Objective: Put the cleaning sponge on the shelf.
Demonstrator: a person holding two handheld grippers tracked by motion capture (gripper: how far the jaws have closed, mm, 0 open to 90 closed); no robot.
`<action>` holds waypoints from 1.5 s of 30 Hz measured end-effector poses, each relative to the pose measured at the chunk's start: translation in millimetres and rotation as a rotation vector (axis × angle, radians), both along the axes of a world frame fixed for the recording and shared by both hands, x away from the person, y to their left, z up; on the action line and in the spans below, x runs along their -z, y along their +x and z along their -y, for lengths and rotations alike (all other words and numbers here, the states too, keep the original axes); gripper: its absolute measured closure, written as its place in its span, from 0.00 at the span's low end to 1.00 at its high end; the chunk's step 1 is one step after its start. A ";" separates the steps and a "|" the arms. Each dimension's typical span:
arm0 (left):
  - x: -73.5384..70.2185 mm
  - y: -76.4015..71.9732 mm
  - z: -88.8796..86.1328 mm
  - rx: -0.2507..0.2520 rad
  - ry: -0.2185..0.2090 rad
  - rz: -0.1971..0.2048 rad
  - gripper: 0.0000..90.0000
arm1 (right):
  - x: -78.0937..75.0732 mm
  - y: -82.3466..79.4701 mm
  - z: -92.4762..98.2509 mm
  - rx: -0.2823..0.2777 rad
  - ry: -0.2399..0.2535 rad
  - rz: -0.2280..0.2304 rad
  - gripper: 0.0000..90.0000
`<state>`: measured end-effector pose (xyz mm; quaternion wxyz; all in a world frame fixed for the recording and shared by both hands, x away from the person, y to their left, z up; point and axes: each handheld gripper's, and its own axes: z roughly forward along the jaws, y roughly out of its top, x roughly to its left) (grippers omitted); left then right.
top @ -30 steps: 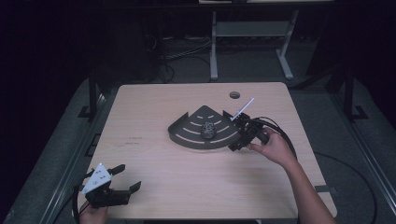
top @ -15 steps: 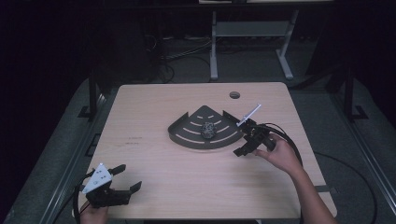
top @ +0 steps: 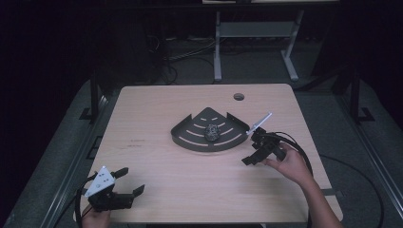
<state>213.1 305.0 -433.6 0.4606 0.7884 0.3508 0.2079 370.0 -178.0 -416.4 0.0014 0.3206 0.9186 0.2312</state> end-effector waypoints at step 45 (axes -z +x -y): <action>-0.5 -0.7 2.5 0.006 0.005 0.002 0.15 | 22.8 -62.2 45.2 0.056 0.069 0.039 0.18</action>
